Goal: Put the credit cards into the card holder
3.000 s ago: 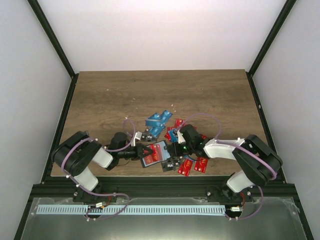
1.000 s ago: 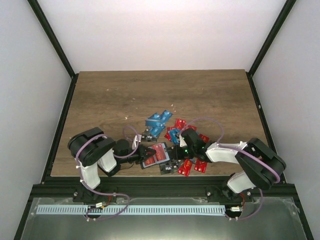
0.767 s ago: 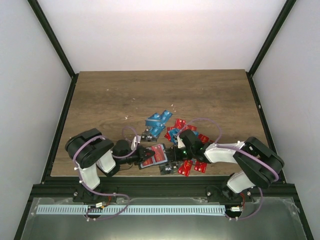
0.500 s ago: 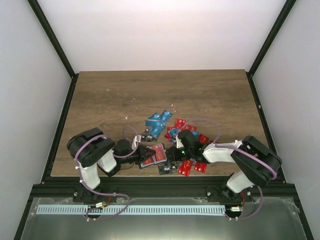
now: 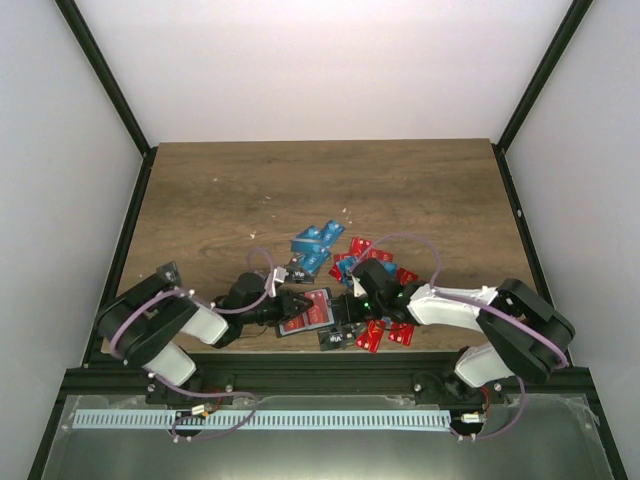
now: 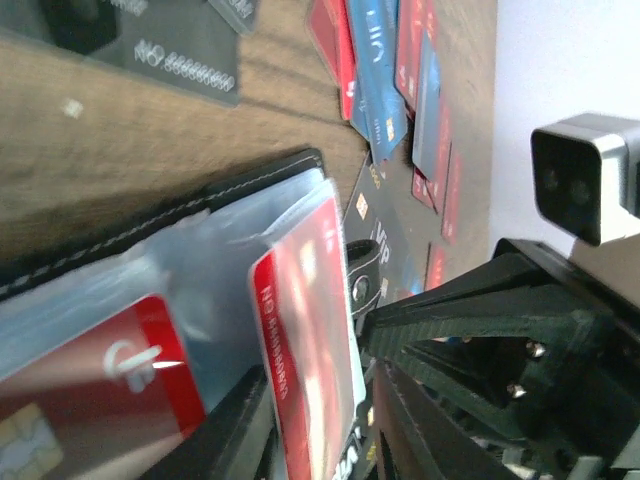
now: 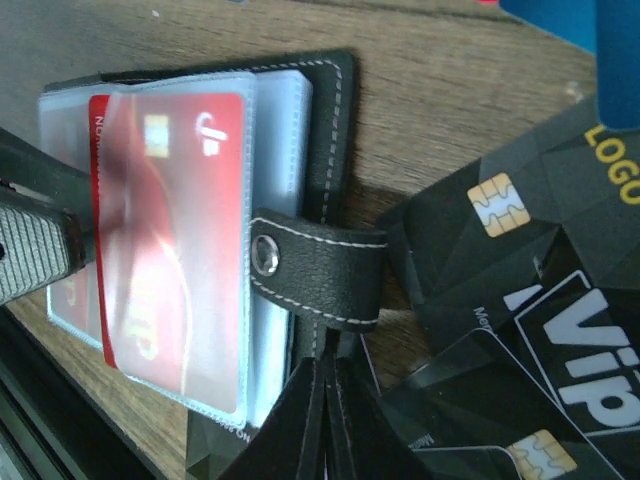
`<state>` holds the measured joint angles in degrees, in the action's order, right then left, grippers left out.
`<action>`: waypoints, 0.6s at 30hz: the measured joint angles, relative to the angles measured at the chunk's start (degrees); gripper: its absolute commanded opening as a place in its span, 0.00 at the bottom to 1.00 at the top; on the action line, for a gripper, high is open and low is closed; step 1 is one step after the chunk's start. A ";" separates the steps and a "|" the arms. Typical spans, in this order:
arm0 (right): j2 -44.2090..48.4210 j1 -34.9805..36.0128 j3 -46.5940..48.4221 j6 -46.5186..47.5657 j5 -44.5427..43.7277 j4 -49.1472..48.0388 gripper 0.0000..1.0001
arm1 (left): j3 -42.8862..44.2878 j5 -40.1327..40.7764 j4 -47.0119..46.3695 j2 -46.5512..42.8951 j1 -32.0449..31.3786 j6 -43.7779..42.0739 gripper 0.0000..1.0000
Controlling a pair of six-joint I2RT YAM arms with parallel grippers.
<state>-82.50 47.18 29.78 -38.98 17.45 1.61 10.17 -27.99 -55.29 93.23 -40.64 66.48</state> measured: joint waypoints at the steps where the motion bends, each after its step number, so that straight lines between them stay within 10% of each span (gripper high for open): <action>1: 0.63 0.00 0.26 0.35 -0.20 0.98 0.05 | 0.76 0.37 4.00 -2.29 -0.04 -1.38 0.37; 10: 3.98 -0.15 2.40 1.42 0.33 3.30 0.16 | 8.11 6.58 35.69 -18.58 -0.13 -13.00 0.62; 18: 4.17 -0.63 2.40 0.94 5.40 0.26 0.25 | 9.33 8.66 48.09 -21.81 -0.15 -18.12 0.26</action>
<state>-78.32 46.54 32.18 -38.04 22.85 1.87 19.51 -19.33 -7.20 71.42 -40.80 48.36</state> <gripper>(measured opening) 0.237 0.368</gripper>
